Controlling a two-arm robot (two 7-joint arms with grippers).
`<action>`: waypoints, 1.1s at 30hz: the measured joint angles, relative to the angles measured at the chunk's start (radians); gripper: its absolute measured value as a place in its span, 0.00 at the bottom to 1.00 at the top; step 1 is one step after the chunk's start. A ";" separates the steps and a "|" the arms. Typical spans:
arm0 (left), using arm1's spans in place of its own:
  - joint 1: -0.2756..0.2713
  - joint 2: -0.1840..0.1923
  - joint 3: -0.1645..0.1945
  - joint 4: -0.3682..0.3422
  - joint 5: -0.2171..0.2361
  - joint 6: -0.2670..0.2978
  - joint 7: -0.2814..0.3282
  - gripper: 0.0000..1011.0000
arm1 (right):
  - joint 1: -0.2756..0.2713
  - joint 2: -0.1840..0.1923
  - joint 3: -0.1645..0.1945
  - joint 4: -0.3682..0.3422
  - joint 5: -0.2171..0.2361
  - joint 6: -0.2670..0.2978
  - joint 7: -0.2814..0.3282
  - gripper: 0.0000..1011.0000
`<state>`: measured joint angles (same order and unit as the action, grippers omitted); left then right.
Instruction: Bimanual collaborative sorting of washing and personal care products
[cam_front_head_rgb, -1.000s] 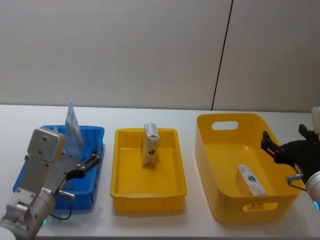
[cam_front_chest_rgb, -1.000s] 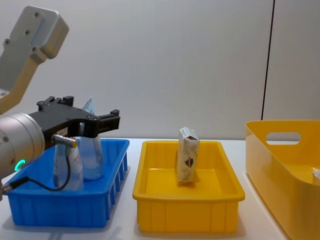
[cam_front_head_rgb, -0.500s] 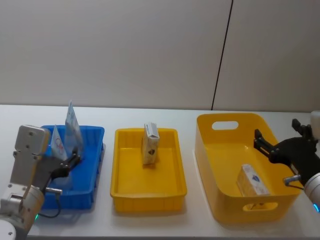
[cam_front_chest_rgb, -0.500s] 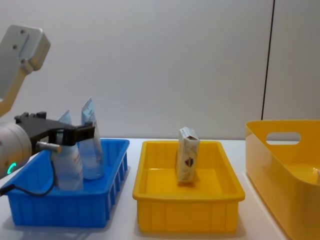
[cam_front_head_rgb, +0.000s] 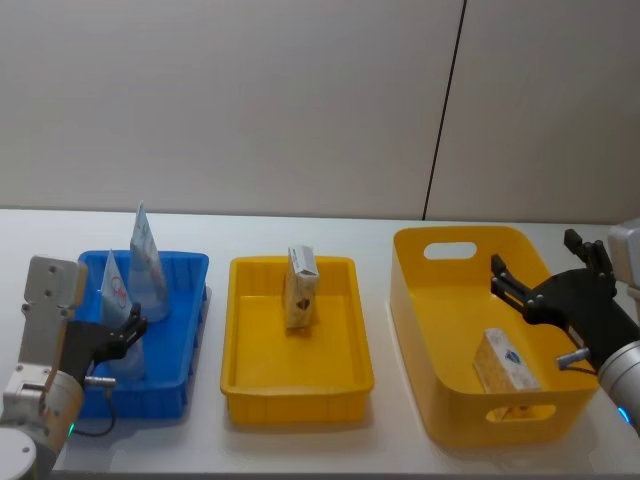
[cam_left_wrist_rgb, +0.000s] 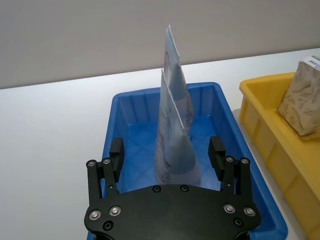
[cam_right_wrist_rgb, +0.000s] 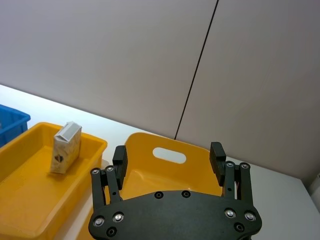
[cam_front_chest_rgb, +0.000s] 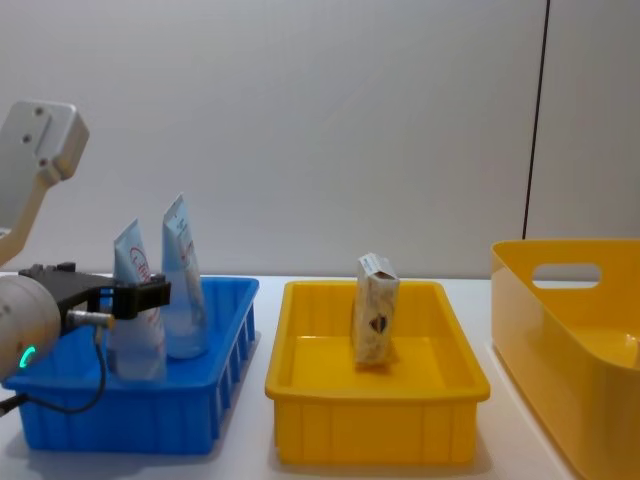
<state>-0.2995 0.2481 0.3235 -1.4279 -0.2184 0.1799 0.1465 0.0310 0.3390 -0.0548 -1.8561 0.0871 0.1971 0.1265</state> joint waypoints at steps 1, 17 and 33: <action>-0.007 -0.006 -0.002 0.013 -0.002 -0.001 -0.001 0.99 | 0.001 0.001 -0.001 0.001 0.000 -0.004 0.003 0.99; -0.075 -0.069 -0.029 0.155 -0.016 -0.046 -0.003 0.78 | 0.004 0.004 -0.006 0.008 -0.003 -0.026 0.019 0.99; -0.141 -0.120 -0.037 0.282 -0.006 -0.100 -0.005 0.36 | 0.006 0.005 -0.007 0.010 -0.003 -0.033 0.023 0.99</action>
<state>-0.4403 0.1282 0.2865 -1.1462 -0.2246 0.0796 0.1415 0.0365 0.3439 -0.0621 -1.8461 0.0839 0.1644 0.1491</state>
